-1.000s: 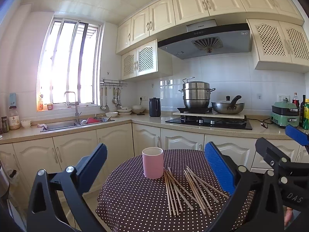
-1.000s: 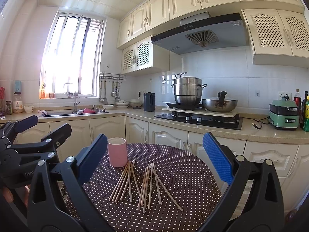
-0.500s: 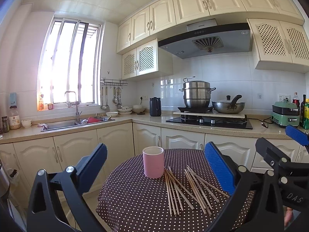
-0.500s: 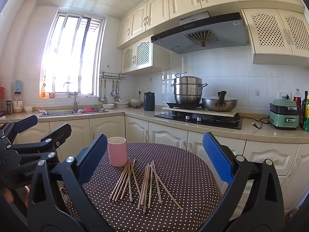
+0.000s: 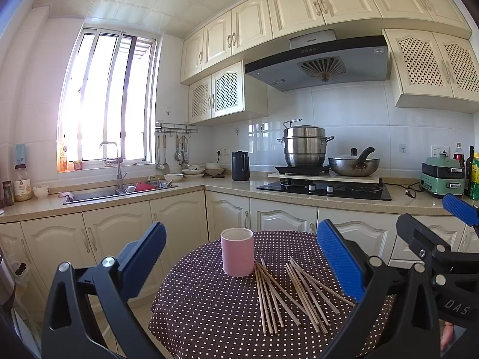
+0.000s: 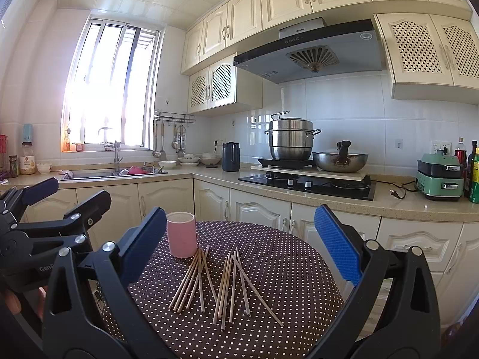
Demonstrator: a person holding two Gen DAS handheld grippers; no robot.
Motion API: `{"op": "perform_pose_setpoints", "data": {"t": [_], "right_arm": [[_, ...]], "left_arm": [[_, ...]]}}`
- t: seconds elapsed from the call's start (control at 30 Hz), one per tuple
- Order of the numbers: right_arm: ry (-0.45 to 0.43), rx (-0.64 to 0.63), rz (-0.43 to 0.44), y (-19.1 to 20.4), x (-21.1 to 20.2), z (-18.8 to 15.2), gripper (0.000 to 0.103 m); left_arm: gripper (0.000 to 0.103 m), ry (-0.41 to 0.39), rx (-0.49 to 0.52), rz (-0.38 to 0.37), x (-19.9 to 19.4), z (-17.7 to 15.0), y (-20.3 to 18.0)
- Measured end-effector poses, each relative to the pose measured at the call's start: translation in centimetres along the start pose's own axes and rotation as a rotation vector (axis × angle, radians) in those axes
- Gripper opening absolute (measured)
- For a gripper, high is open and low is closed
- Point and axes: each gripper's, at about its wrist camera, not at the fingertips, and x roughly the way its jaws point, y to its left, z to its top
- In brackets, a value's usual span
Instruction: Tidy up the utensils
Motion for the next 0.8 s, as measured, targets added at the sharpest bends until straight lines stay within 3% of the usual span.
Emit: {"op": "perform_pose_setpoints", "data": {"t": [0.8], "right_arm": [[0.035,0.011,-0.003,-0.5,2.2,-0.7,0.097]], "left_arm": [[0.099,0.017,0.029,0.045,2.1,-0.4,-0.9]]}}
